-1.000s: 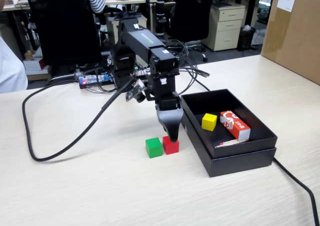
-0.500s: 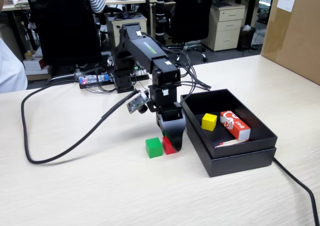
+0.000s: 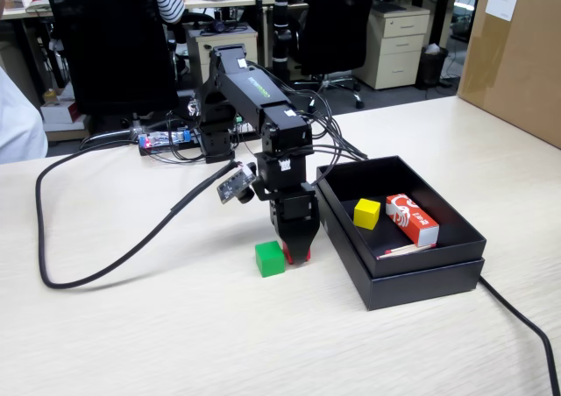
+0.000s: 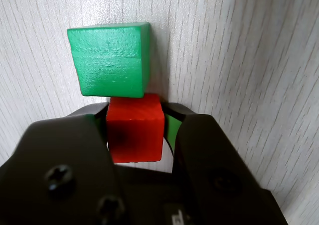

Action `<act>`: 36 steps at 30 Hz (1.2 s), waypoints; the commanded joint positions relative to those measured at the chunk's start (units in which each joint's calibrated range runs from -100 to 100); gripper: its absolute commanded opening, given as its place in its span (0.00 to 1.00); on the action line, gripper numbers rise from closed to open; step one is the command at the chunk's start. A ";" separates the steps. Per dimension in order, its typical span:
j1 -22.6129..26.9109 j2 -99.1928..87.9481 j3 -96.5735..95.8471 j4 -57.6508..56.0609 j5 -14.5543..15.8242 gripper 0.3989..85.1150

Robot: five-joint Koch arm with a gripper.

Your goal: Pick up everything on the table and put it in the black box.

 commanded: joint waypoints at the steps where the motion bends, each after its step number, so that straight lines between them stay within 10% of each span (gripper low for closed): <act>1: 0.10 -5.22 3.82 -0.03 0.05 0.01; 13: 8.21 -39.07 0.64 -1.41 2.88 0.01; 27: 11.48 -13.02 5.81 -1.67 4.98 0.01; 36: 11.53 -10.61 5.45 -1.67 4.93 0.33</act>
